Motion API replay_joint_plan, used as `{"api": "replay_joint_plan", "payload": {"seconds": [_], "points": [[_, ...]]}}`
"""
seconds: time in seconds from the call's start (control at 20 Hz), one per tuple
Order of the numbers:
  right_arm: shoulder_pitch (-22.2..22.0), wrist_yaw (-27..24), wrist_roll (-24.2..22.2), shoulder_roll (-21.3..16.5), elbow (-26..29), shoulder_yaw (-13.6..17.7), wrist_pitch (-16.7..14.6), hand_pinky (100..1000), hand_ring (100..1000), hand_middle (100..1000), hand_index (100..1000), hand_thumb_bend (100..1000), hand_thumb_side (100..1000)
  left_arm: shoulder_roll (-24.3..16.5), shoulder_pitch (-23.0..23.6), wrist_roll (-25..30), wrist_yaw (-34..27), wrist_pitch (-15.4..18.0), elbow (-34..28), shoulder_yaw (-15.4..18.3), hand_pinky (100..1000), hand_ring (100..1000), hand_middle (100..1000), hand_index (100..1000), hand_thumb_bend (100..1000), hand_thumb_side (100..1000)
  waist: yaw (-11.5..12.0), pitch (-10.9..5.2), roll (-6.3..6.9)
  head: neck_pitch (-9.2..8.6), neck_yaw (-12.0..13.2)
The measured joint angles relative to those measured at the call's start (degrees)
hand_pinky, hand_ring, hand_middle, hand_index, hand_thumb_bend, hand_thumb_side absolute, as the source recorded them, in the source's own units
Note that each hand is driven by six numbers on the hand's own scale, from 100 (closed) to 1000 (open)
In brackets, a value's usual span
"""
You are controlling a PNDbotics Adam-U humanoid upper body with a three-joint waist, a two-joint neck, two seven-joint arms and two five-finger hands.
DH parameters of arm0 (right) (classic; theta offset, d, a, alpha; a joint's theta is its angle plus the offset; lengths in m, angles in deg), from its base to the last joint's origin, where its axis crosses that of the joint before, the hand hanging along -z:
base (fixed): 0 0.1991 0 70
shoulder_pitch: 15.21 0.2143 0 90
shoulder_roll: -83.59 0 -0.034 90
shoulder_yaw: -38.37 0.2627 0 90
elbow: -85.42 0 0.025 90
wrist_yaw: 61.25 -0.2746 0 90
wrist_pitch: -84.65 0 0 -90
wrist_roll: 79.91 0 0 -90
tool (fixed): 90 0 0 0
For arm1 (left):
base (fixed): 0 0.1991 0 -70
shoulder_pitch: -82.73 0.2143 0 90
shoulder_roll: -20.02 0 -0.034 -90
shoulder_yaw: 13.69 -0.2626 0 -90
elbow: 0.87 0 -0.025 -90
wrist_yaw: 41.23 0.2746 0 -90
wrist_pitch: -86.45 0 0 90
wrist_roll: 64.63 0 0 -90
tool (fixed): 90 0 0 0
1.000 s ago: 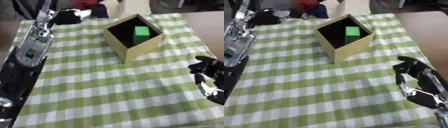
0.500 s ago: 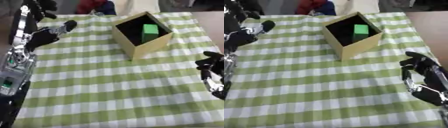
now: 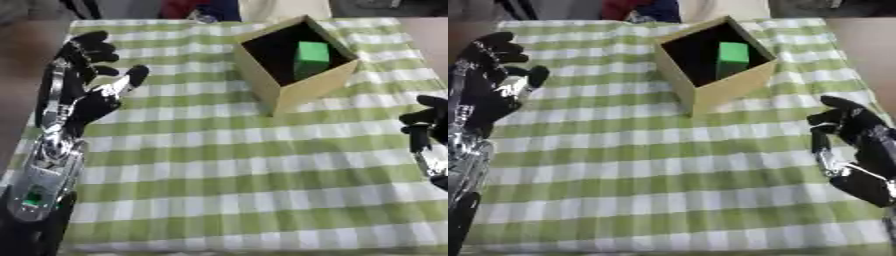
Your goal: Pick up objects on the table and place them in the box.
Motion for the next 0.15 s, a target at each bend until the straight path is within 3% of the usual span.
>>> {"api": "replay_joint_plan", "payload": {"seconds": [0.15], "points": [[0.0, 0.1, 0.0, 0.0, 0.0, 0.0, 0.0, 713, 773, 620, 889, 100, 227, 0.1, 0.3, -0.1, -0.2, 0.2, 0.3, 0.0, 593, 657, 598, 764, 783, 311, 0.3, 0.05, -0.05, 0.00, -0.1]]}}
